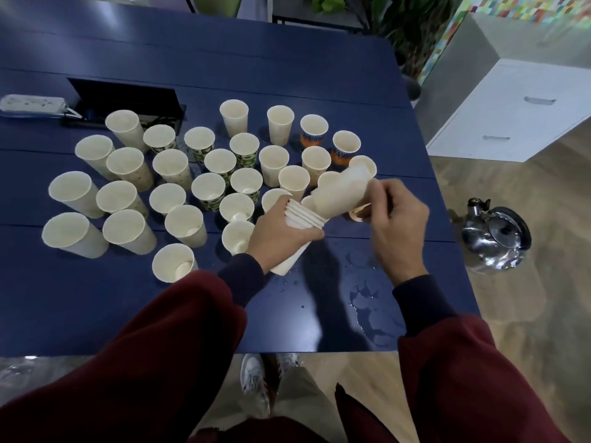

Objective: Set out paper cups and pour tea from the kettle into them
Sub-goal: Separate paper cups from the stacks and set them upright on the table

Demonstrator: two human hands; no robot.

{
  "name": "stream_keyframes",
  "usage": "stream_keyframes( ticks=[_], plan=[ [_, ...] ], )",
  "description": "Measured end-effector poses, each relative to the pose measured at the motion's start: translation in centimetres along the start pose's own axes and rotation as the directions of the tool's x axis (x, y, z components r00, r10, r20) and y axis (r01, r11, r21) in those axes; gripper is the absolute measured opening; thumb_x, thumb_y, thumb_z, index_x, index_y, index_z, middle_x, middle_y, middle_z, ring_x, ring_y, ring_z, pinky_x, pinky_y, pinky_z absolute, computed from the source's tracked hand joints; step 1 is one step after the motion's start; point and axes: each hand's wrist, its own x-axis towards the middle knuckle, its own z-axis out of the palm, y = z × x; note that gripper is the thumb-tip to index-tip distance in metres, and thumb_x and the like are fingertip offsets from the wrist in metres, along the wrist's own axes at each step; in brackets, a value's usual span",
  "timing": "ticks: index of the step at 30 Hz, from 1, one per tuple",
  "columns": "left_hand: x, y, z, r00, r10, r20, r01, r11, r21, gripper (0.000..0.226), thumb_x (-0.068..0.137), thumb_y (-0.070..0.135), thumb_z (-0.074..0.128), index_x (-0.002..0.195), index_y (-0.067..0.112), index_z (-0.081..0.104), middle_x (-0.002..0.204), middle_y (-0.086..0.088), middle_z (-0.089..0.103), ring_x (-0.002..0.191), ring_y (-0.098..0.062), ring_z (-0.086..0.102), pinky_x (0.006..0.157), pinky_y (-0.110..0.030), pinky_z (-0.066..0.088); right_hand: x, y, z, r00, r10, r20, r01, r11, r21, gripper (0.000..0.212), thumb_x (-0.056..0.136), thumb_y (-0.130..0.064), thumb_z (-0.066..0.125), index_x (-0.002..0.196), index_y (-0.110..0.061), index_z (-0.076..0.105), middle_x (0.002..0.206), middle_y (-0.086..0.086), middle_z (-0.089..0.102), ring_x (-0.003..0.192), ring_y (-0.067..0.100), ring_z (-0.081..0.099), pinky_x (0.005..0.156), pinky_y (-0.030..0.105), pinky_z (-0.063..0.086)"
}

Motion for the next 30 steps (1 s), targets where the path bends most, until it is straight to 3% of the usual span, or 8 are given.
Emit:
stream_keyframes(
  ticks=[5,10,14,17,21,25,30],
  plan=[
    [0.3,0.4,-1.7,0.995,-0.063,-0.080,0.052,0.990,-0.131,0.064,0.058,0.045,0.090,0.109,0.027,0.056,0.103,0.010,0.069,0.096,-0.011,0.067,0.085,-0.038,0.057,-0.2,2.0,-1.1,1.000,0.017,-0.002,-0.017,0.991,-0.136,0.028,0.101,-0.024,0.056,0.081,-0.007,0.065,0.070,0.004,0.066,0.065,0.024,0.059,0.063,0.043,0.050],
    [0.4,0.1,-1.6,0.992,-0.104,-0.065,0.093,0.983,-0.158,0.069,0.061,0.028,0.094,0.116,0.020,0.052,0.105,0.008,0.066,0.097,-0.010,0.065,0.074,-0.024,0.050,-2.2,6.2,0.8,0.938,0.178,0.298,-0.046,0.915,-0.402,0.019,0.097,-0.015,0.058,0.086,-0.003,0.069,0.083,0.014,0.072,0.074,0.032,0.064,0.069,0.036,0.047],
    [0.4,-0.6,-0.6,0.994,-0.102,-0.032,0.095,0.983,-0.155,0.076,0.057,0.032,0.094,0.121,0.020,0.054,0.110,0.005,0.067,0.101,-0.012,0.066,0.084,-0.029,0.055,-4.0,7.7,2.2,0.835,0.287,0.470,-0.005,0.857,-0.515,0.023,0.099,-0.016,0.053,0.095,0.000,0.068,0.099,0.022,0.067,0.090,0.043,0.063,0.074,0.042,0.049],
    [0.5,-0.6,-0.3,0.994,-0.109,-0.017,0.106,0.987,-0.121,0.076,0.053,0.037,0.091,0.118,0.021,0.055,0.109,0.006,0.068,0.102,-0.013,0.066,0.089,-0.035,0.056,-3.9,7.5,2.3,0.816,0.280,0.505,0.068,0.821,-0.566,0.029,0.102,-0.021,0.050,0.110,-0.001,0.069,0.111,0.021,0.065,0.100,0.042,0.061,0.080,0.042,0.047],
    [0.5,-0.3,0.1,0.995,-0.103,-0.015,0.101,0.989,-0.110,0.065,0.058,0.030,0.094,0.112,0.023,0.058,0.105,0.007,0.069,0.099,-0.012,0.066,0.092,-0.039,0.056,-3.0,6.7,1.7,0.858,0.198,0.474,0.082,0.858,-0.507,0.029,0.100,-0.024,0.055,0.117,-0.004,0.068,0.117,0.018,0.066,0.099,0.040,0.062,0.084,0.044,0.049],
    [0.5,0.7,0.2,0.996,-0.086,-0.015,0.084,0.990,-0.113,0.063,0.059,0.030,0.095,0.110,0.025,0.059,0.106,0.006,0.070,0.100,-0.013,0.066,0.092,-0.038,0.056,-1.2,5.1,1.1,0.936,0.042,0.349,0.099,0.921,-0.377,0.022,0.098,-0.027,0.058,0.109,-0.012,0.070,0.108,0.007,0.069,0.087,0.030,0.065,0.078,0.043,0.050],
    [0.9,2.2,0.2,0.996,-0.050,-0.073,0.040,0.991,-0.129,0.051,0.063,0.020,0.092,0.100,0.026,0.057,0.099,0.006,0.070,0.089,-0.009,0.066,0.081,-0.031,0.055,1.5,1.0,1.7,0.928,-0.194,0.320,0.208,0.978,-0.009,0.023,0.100,-0.031,0.058,0.102,-0.014,0.073,0.096,-0.005,0.071,0.080,0.011,0.061,0.073,0.026,0.048]
  ],
)
